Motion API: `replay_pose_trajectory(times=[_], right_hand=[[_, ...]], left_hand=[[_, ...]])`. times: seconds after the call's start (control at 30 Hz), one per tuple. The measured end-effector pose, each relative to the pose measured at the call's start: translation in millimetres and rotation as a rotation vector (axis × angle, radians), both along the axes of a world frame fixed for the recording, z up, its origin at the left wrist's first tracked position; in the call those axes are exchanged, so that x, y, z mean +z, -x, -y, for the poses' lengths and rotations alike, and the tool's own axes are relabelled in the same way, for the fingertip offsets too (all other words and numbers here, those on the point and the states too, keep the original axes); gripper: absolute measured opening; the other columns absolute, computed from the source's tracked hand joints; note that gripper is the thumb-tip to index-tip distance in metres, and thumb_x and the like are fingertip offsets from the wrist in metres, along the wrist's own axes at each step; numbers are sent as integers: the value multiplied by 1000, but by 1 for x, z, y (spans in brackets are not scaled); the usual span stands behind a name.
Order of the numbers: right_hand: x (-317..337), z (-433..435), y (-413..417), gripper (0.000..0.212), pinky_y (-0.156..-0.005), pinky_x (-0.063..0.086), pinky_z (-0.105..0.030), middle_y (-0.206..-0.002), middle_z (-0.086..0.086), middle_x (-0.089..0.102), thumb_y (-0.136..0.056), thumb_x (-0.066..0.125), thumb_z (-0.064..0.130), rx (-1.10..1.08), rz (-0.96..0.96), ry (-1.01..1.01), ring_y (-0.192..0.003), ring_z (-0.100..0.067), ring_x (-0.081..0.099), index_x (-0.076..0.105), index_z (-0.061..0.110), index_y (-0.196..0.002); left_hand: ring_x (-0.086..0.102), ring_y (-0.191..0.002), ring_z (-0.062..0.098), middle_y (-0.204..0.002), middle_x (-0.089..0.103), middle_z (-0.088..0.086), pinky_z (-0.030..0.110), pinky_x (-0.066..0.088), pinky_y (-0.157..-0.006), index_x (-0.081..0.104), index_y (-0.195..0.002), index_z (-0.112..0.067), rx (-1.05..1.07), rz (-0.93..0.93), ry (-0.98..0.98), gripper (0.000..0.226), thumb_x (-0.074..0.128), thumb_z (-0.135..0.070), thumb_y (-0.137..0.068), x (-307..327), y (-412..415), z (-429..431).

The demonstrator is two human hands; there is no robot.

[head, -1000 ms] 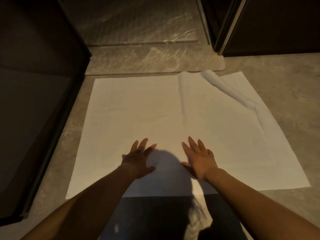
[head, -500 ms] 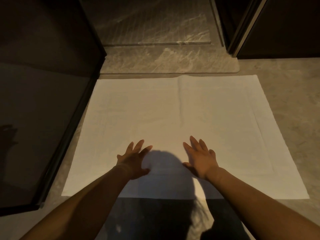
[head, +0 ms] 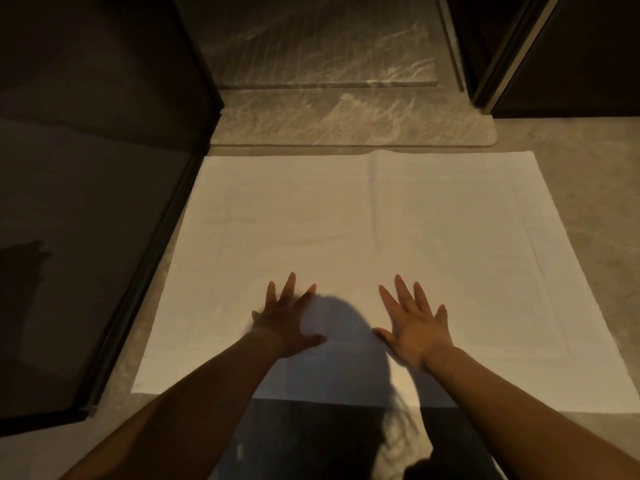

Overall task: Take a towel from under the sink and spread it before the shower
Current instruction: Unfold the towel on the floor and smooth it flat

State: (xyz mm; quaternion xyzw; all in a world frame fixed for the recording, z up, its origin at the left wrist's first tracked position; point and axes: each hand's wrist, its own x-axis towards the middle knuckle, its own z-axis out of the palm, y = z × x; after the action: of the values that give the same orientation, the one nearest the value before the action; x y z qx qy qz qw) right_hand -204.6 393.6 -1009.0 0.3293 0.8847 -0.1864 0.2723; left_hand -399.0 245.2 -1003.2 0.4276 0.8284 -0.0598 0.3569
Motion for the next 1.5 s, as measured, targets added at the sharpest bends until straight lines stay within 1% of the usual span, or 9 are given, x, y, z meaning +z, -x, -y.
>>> replay_pose_trajectory(times=[0.3,0.47,0.73,1.07,1.2,1.33,1.5], right_hand=[[1,-9,0,75,-111,3,-60,-150,3,-35,-91,25,63,-8,17,-1,-139,-26,-27,-22,36,-143],[-1,-12,0,76,-111,3,-60,-149,4,-36,-90,25,64,-25,16,0,-139,-26,-27,-21,36,-143],[-1,-16,2,77,-111,2,-59,-149,3,-36,-89,24,65,-21,12,-1,-139,-27,-28,-22,35,-143],[-2,-25,9,77,-111,1,-60,-148,3,-37,-90,26,63,-6,27,-2,-139,-27,-28,-22,35,-143],[-1,-28,10,78,-111,0,-59,-144,5,-40,-90,28,63,0,12,0,-138,-26,-29,-22,35,-143],[-1,-30,10,78,-112,0,-59,-149,4,-36,-90,28,64,6,0,2,-139,-26,-28,-21,35,-143],[-2,-29,6,78,-112,0,-58,-150,3,-34,-89,26,66,7,-21,6,-139,-26,-27,-20,35,-144]], left_hand=[[-21,-142,32,-155,-24,-6,65,19,-110,0,-146,-42,-23,-5,-20,98,61,-65,-73,-1,6,-9],[-21,-142,31,-155,-24,-7,65,17,-110,1,-146,-43,-25,-7,-32,97,61,-65,-73,-2,7,-14],[-23,-141,34,-154,-27,-5,67,16,-109,-3,-146,-42,-38,-29,-25,98,61,-63,-75,-3,5,-19],[-21,-141,36,-154,-27,-3,69,19,-107,-6,-145,-42,-29,-51,-22,97,59,-64,-76,-4,4,-20],[-20,-141,36,-155,-26,-2,69,19,-107,-6,-146,-41,-30,-56,-29,97,58,-64,-76,-4,4,-20],[-21,-141,35,-155,-27,-2,68,17,-109,-7,-146,-40,-26,-55,-31,98,58,-64,-77,-3,3,-20],[-23,-141,34,-154,-27,-2,66,15,-110,-8,-145,-41,-28,-57,-28,98,58,-65,-77,-2,2,-20]])
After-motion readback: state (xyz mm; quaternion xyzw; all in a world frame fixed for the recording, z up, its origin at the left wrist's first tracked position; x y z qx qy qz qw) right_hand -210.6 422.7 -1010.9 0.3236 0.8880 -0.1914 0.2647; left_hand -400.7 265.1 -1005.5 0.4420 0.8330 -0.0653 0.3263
